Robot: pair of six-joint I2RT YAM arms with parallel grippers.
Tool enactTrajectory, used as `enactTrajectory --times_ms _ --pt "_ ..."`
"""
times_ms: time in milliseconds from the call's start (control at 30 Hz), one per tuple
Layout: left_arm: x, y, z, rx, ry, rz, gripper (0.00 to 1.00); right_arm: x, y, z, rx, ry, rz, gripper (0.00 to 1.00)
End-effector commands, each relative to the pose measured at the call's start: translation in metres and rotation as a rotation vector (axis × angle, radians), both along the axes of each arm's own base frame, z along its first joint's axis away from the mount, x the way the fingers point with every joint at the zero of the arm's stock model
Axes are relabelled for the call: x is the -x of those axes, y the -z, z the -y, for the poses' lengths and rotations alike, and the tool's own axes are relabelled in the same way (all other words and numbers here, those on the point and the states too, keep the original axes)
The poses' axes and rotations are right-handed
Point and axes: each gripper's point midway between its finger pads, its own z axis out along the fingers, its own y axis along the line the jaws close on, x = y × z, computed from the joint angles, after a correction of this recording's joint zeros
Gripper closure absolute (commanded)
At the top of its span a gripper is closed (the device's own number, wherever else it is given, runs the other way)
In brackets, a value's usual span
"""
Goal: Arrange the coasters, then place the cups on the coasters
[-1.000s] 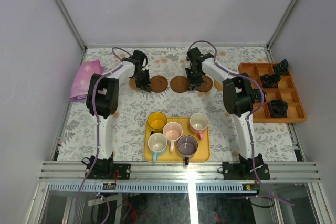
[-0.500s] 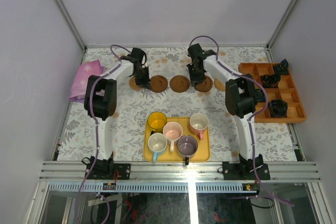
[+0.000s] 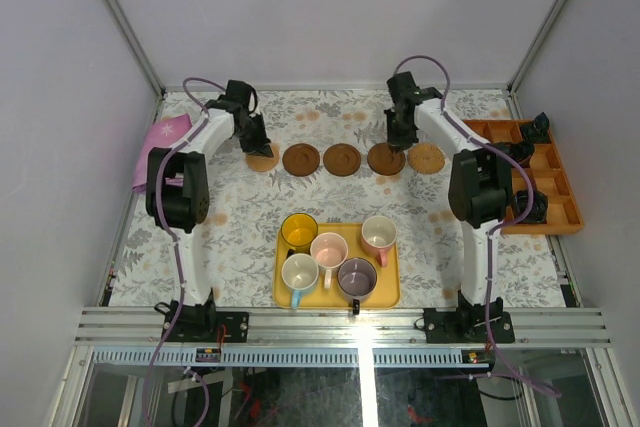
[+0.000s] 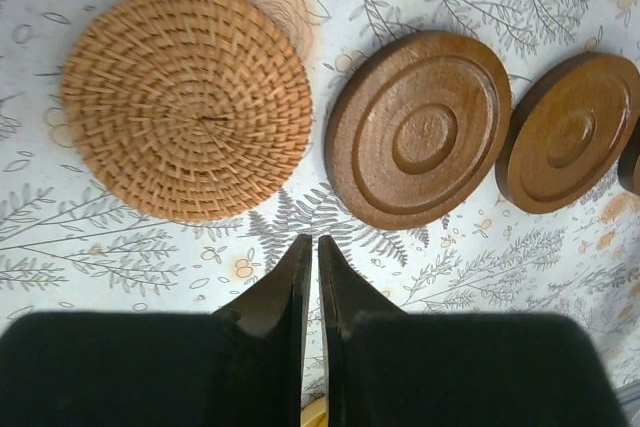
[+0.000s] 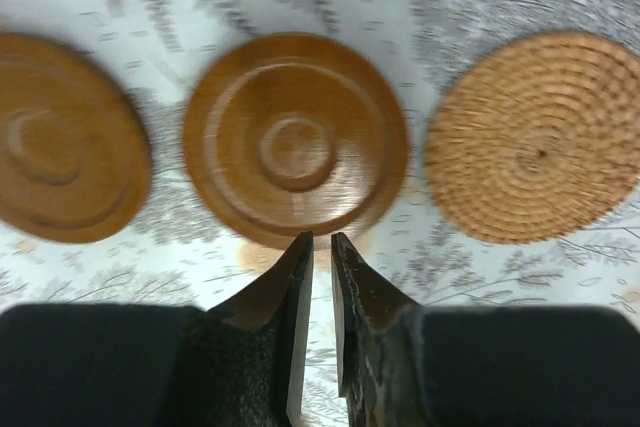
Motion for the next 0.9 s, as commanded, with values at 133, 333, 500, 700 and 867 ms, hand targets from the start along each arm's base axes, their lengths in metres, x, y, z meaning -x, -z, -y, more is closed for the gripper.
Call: enactTrajectory --times_ms 133,333,500,700,867 --pt "-0.025 -0.009 -0.018 0.019 -0.067 0.071 0.9 -0.008 -0.01 0.067 0.024 0.177 0.032 0.84" --pt "-0.02 -0.007 -0.018 0.028 -0.064 0.067 0.89 -0.002 -0.012 0.083 0.068 0.198 0.043 0.85" --pt "-0.01 0.002 -0.019 0.024 -0.064 0.037 0.84 0.005 -0.005 0.091 0.093 0.212 0.025 0.84" --pt "-0.009 0.001 -0.019 0.035 -0.066 0.051 0.82 0.009 -0.004 0.095 0.102 0.216 0.02 0.87" --pt "-0.016 -0.017 -0.017 0.045 -0.042 0.131 0.76 0.01 -0.038 0.108 0.124 0.245 0.184 0.93"
